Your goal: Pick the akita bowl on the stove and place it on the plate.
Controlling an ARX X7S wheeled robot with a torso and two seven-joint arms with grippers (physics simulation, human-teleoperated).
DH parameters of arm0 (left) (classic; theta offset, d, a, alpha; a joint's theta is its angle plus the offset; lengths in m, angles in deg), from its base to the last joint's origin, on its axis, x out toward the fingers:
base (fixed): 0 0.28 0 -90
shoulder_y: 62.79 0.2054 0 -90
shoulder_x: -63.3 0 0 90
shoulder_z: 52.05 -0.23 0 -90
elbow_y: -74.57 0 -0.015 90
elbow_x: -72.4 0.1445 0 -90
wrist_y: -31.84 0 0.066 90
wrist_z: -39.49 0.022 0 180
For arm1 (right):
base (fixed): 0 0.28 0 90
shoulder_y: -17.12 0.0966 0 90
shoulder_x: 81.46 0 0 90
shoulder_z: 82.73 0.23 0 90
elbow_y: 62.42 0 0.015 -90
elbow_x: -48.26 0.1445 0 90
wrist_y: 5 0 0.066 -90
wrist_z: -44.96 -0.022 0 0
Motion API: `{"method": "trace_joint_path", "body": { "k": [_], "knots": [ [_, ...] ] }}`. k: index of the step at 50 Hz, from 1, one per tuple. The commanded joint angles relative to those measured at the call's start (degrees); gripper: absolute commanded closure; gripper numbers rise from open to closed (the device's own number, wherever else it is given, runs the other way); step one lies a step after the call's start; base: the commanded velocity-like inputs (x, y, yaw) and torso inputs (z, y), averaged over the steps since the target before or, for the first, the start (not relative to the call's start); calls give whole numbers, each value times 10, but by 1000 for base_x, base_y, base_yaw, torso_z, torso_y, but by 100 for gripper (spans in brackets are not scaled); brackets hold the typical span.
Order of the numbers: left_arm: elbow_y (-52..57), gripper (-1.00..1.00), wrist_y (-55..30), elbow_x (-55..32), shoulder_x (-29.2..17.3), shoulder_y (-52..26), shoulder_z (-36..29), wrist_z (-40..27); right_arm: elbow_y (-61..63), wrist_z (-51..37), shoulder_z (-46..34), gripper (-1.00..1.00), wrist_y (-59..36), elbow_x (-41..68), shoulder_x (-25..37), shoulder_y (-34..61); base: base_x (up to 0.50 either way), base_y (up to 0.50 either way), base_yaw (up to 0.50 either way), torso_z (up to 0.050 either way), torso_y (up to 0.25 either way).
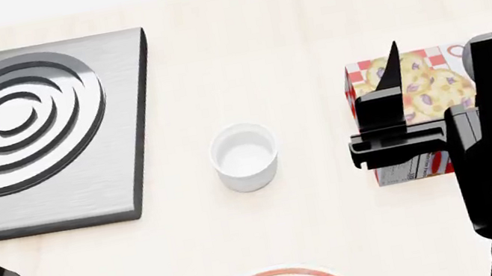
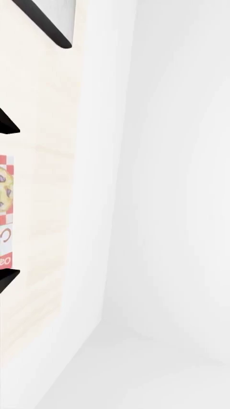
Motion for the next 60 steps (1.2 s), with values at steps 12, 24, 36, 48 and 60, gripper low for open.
{"method": "trace_joint_path", "body": {
  "k": [12, 24, 36, 48, 60],
  "knots": [
    [21, -100, -16, -20, 21, 9, 57, 4, -6, 8, 13, -100, 5, -5, -9, 0, 0, 0, 0, 0, 0],
    [27, -100, -16, -25, 30, 16, 80, -5, -3, 5, 12, -100, -2, 0, -8, 5, 0, 0, 0, 0, 0],
    [33, -100, -20, -58, 51, 36, 171, -23, -8, 6, 9, -100, 9, -2, -6, 0, 0, 0, 0, 0, 0],
    [40, -100, -25, -90, 59, 53, 244, -35, -11, 5, 6, -100, 14, -2, -4, -1, 0, 0, 0, 0, 0],
    [42, -100, -27, -122, 62, 80, 315, -50, -5, 2, 7, -100, 6, 3, -2, 2, 0, 0, 0, 0, 0]
  ]
}}
